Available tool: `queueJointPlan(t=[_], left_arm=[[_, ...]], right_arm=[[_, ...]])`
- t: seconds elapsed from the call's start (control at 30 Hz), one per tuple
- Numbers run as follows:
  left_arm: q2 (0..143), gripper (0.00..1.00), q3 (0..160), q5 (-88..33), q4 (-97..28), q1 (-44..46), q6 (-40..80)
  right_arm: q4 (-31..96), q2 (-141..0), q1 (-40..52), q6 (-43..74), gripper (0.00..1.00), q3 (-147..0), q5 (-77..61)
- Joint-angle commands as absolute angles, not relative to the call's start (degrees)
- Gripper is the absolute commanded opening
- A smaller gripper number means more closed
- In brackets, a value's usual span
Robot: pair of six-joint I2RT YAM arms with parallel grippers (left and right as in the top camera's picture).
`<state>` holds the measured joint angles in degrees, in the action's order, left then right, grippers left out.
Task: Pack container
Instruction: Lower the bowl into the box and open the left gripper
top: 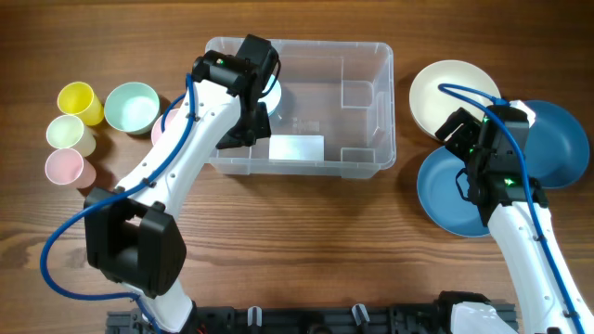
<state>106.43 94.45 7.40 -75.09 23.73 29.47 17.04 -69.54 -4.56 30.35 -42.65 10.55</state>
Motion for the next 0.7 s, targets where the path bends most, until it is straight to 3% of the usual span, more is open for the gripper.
queueJointPlan(t=[0.0, 0.67], left_arm=[[105.82, 0.04, 94.26, 6.85, -75.90, 24.32, 30.52], [105.32, 0.04, 90.08, 6.85, -78.67, 26.41, 30.52]], right_arm=[[16.80, -69.67, -4.73, 30.04, 1.00, -43.55, 10.70], [16.80, -69.67, -4.73, 30.04, 1.00, -43.55, 10.70]])
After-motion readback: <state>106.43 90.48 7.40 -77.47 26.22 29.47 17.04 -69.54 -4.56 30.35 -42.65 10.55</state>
